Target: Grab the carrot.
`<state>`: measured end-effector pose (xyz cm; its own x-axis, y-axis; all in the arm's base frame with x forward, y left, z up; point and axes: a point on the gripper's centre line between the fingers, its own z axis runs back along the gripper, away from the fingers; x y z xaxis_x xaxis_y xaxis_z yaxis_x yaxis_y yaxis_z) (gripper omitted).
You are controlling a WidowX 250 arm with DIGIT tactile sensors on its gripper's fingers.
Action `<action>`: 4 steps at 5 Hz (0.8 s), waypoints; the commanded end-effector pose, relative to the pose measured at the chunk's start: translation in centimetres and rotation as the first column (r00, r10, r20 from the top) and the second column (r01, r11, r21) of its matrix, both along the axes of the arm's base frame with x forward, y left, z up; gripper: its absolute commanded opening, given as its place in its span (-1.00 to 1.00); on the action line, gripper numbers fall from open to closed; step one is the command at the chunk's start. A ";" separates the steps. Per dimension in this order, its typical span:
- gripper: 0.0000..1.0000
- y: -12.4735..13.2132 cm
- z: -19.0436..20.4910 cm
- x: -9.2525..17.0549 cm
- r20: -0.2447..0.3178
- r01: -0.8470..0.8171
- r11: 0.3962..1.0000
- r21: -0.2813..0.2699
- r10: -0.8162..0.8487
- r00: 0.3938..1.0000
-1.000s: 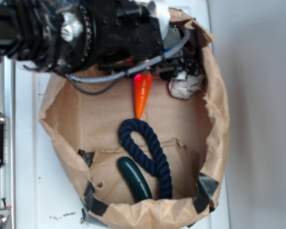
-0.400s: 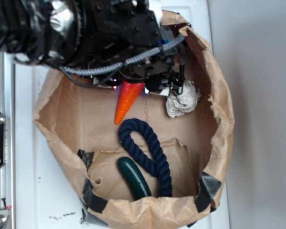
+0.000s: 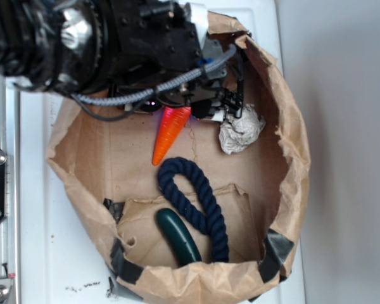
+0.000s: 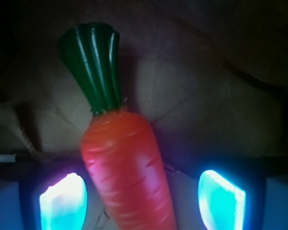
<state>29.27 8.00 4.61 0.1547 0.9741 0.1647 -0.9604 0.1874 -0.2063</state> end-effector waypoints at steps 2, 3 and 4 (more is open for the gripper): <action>-1.00 -0.1 -1.2 -0.7 0.016 -0.001 1.000 0.026 0.000 1.000; -1.00 0.3 -0.6 -0.4 -0.010 0.023 1.000 -0.003 -0.023 1.000; -1.00 0.5 1.3 -0.6 0.000 0.191 0.981 0.010 -0.191 0.982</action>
